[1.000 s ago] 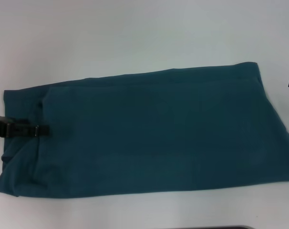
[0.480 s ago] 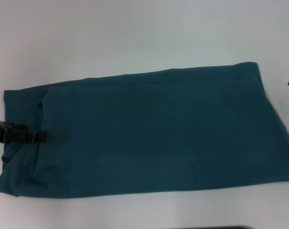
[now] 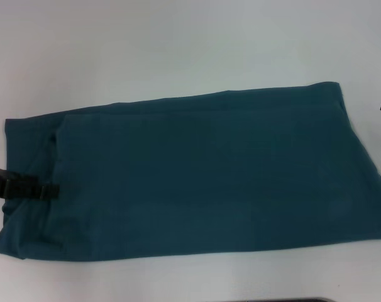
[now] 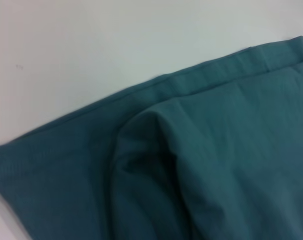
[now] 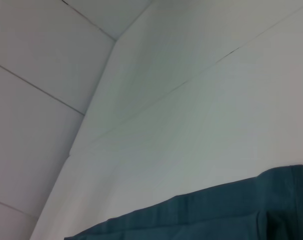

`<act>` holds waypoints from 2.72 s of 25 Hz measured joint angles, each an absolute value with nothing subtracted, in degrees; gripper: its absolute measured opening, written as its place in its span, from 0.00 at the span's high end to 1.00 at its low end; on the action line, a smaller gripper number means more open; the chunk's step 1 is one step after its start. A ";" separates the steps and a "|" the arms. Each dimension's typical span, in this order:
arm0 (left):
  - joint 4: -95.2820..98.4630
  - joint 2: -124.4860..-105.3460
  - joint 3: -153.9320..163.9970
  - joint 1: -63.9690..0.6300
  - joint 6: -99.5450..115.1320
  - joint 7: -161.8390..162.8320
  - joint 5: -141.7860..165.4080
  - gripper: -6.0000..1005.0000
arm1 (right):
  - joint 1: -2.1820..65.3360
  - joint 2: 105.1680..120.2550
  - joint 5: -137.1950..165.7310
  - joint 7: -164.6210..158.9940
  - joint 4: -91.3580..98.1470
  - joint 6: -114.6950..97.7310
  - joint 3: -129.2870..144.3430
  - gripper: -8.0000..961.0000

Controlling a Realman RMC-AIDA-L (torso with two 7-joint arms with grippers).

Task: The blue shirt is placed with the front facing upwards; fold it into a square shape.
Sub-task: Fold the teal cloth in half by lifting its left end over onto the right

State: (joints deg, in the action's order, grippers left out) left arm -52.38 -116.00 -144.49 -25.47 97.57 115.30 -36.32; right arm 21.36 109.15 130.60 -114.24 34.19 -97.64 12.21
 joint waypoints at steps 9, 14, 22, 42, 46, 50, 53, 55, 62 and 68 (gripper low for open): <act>-52.27 -116.05 -144.39 -25.51 96.58 115.54 -35.14 0.26 | 21.78 109.15 130.61 -114.32 34.19 -97.27 12.40 0.03; -50.49 -115.43 -144.75 -26.29 94.95 116.66 -34.00 0.48 | 21.89 109.21 130.61 -114.48 34.19 -97.27 12.48 0.03; -50.11 -115.13 -144.81 -26.82 95.23 116.68 -33.92 0.76 | 21.89 109.07 130.61 -114.77 34.19 -97.27 12.20 0.03; -50.67 -113.87 -144.99 -27.71 97.97 119.81 -34.35 0.88 | 21.88 108.97 130.51 -114.83 34.19 -97.29 12.04 0.24; -51.06 -113.44 -145.01 -27.93 100.39 119.93 -34.18 0.76 | 21.80 108.97 130.51 -114.85 34.19 -97.23 12.04 0.24; -51.25 -113.24 -144.73 -27.89 101.18 119.96 -33.83 0.62 | 21.65 108.97 130.51 -114.86 34.19 -96.95 12.04 0.24; -50.99 -113.15 -144.47 -27.86 101.12 119.96 -33.75 0.58 | 21.54 108.97 130.51 -114.86 34.19 -96.90 12.04 0.24; -50.85 -113.24 -144.42 -27.88 100.89 119.97 -33.27 0.54 | 21.51 108.97 130.51 -114.87 34.19 -96.89 12.04 0.24; -50.74 -113.89 -144.32 -28.32 100.73 119.59 -31.49 0.48 | 21.66 108.97 130.51 -114.95 34.19 -96.88 12.04 0.24; -50.67 -114.13 -144.13 -28.72 100.93 119.27 -31.46 0.48 | 21.79 108.97 130.52 -115.15 34.18 -96.85 12.03 0.24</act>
